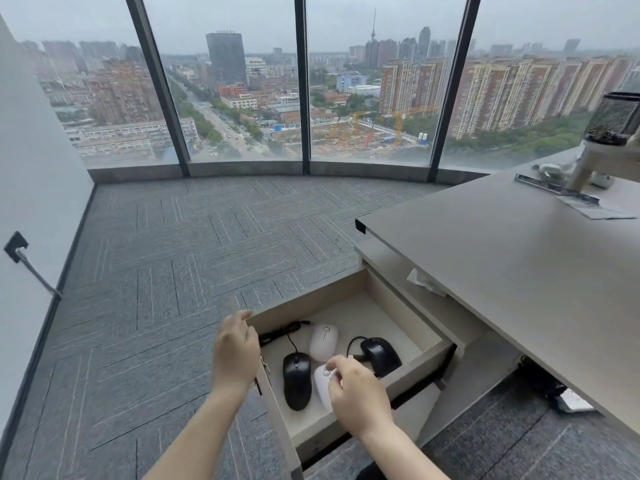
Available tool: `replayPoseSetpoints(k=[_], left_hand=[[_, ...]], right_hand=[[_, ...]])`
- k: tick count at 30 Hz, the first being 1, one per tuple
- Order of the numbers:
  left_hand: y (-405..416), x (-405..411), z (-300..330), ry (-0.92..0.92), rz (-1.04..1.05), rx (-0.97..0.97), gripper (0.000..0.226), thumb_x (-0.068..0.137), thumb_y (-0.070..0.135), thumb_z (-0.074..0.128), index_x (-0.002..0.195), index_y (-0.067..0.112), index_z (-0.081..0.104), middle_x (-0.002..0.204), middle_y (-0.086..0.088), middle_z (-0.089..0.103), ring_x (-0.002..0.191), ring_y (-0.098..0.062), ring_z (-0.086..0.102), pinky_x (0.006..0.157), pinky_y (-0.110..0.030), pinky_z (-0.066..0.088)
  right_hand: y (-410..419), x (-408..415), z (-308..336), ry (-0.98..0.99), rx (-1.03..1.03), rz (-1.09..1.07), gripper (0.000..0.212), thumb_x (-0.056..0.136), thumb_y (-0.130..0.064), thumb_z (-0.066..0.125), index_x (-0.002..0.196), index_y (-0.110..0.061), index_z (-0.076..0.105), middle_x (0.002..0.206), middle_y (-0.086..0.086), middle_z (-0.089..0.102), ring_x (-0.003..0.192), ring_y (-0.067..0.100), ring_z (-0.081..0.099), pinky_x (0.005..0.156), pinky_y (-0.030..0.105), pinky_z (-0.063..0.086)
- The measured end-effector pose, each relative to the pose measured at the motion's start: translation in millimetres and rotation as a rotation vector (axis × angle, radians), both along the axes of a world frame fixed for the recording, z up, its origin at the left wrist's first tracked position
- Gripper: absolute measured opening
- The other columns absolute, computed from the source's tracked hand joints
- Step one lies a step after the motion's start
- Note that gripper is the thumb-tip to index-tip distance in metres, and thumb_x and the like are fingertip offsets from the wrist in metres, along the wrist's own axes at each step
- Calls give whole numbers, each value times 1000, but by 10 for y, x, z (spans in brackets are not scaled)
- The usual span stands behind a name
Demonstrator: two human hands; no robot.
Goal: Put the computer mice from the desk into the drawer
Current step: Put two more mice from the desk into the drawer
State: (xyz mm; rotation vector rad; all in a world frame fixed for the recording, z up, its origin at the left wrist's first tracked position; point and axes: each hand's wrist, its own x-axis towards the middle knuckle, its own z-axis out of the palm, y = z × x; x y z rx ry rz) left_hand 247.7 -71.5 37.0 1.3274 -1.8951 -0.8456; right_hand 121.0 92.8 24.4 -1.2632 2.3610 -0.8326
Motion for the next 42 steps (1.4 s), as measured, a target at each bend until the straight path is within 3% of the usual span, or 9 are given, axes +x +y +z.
replayPoseSetpoints(k=[5,10,16,21,25,31,34,37,42], left_hand=[[71,417,-204,79,129,356,41,96,16,41,135,8,48,139,-13,53,125,-29,50,101,-42,41],[351,487,-379,225,22,592,42,98,18,38,139,13,45,135,-9,55,123,-28,51,103,-44,43],[573,322,-376,383,-60,696,44,93,7,34,122,32,55,97,5,66,89,-16,54,71,-27,41],[519,85,-429,323,-153,736,56,91,7,33,140,31,45,123,3,62,113,-20,57,82,-30,46],[563,-289,-417,312,-208,764,59,91,3,32,141,34,40,111,8,62,95,-15,55,71,-28,43],[655,-899,-432,296,-306,789,67,89,5,34,148,37,30,137,1,52,116,-21,55,82,-32,46],[745,-1188,-432,313,-344,798,70,88,3,37,149,36,27,137,4,51,102,-16,57,73,-26,44],[839,-1483,-450,314,-403,799,70,88,3,40,150,32,25,144,5,47,114,-17,56,76,-27,45],[946,-1925,-467,336,-427,825,67,89,3,42,149,28,27,152,4,39,127,-21,49,92,-33,41]], right_hand=[[197,426,12,-62,-118,76,14,90,-40,50,88,-29,59,90,-8,60,74,9,58,68,31,53],[401,754,-69,-89,22,192,60,71,-77,55,111,-31,55,105,-11,58,93,7,57,78,29,49],[505,849,-260,4,-1,125,41,77,-51,62,112,-35,47,112,-15,55,98,7,61,79,34,54],[569,686,-247,-60,-37,7,28,81,-37,61,106,-34,48,104,-15,58,88,9,61,74,33,55],[644,375,-232,-72,-24,-89,28,82,-35,62,107,-29,50,99,-9,57,84,12,58,70,30,51],[760,-141,-255,-149,-39,-298,20,81,-36,62,95,-32,48,90,-7,62,78,14,61,66,38,56],[815,-372,-276,-232,-97,-456,23,82,-36,67,95,-25,50,87,-1,64,76,15,61,65,36,54],[878,-588,-293,-276,-133,-606,33,84,-44,67,101,-22,49,82,-5,62,74,17,61,62,36,50],[907,-937,-373,-247,-154,-740,70,84,-50,66,135,-10,41,131,15,57,109,33,61,78,38,50]])
